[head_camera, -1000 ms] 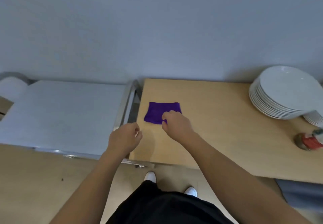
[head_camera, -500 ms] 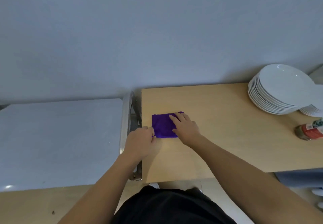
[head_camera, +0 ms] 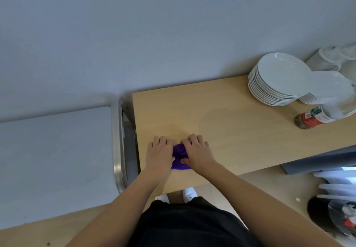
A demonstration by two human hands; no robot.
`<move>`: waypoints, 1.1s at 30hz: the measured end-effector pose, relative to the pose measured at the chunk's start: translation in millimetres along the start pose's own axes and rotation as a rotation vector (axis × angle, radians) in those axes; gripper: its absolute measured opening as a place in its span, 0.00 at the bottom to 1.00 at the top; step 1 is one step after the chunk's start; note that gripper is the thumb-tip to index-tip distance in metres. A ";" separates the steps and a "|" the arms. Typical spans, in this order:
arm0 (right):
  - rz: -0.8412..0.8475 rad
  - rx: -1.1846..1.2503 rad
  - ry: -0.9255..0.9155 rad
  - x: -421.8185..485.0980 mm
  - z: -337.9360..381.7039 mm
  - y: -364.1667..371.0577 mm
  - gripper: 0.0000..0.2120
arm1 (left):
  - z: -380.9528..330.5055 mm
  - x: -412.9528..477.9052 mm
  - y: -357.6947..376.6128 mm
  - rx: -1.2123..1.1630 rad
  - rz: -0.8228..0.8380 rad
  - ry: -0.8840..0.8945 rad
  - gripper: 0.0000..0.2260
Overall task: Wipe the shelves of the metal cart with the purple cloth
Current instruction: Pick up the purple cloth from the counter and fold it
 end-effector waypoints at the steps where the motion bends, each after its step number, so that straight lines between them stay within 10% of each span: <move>1: -0.015 -0.010 -0.028 1.7 2.5 -2.1 0.26 | 1.3 -3.4 1.7 -0.025 -0.017 0.009 0.17; 6: 0.055 0.153 -0.247 1.5 8.0 -9.6 0.13 | 10.8 -12.7 1.3 -0.259 0.006 0.048 0.08; 15: -0.021 0.823 -0.060 -10.4 -20.2 -40.2 0.12 | 21.1 -12.9 -16.7 -1.041 -0.040 -0.214 0.10; 26: -0.247 0.404 -0.283 -21.0 -33.2 -40.1 0.31 | -6.5 4.1 -42.3 -1.459 0.088 -0.413 0.15; 33: -0.125 0.509 -0.202 -2.4 -50.7 -44.9 0.16 | -16.0 5.1 -35.4 -1.269 0.042 -0.380 0.15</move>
Point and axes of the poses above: each hand's wrist, its own x-axis towards the middle knuckle, its own y-axis out of the palm, z = x × y, the point moved 3 cm from there along x, towards the middle knuckle, and after that the axes turned 13 degrees about x, right-handed, at the moved point
